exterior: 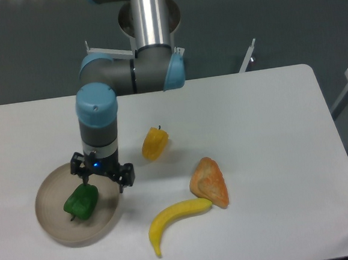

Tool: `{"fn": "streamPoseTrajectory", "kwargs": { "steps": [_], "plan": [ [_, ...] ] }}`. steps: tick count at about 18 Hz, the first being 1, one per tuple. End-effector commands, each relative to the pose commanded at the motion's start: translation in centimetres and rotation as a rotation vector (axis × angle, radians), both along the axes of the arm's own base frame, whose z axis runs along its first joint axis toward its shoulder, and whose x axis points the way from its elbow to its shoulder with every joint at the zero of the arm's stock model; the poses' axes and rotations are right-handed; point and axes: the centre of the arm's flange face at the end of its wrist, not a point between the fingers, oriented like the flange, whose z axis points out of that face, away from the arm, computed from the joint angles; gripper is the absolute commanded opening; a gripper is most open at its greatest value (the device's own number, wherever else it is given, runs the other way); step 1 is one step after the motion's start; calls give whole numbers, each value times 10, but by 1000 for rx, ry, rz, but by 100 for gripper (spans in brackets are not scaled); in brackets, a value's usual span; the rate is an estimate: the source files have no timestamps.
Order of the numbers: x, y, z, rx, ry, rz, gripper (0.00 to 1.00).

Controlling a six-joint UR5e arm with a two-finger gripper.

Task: Pick up the green pepper from the plate
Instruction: 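Lower the gripper onto the green pepper and close on it, then lift the green pepper off the plate and carry it toward the bread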

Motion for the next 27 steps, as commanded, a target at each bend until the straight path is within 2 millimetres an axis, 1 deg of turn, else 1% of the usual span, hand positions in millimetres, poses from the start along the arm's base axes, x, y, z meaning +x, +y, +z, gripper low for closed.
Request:
{"fn": "streamPoseTrajectory", "kwargs": {
  "steps": [3,5,7,9,14,15,16,17,18,19,20,24,27],
  "plan": [
    [4,3,-10,-9,-2,-6,100],
    [11,5,-11,-9,-2,-17,100],
    [13,5,-12,-11,-4,-16,100],
    [17,9,-19,-18,-6,-20,100],
    [17,12,-19,-1,0,-21,99],
    [17,12,-18,1,0,-21,86],
    [17,12,-17,4,0,-23,65],
    [17,12,-17,3,2,-32,50],
    [16,12,-16,7,3,-34,41],
    [16,12,-15,7,3,-34,35],
    [16,12,-14,8,4,-34,32],
    [16,12,-8,19,7,-35,29],
    [7,15,10,49,16,-29,28]
  ]
}}
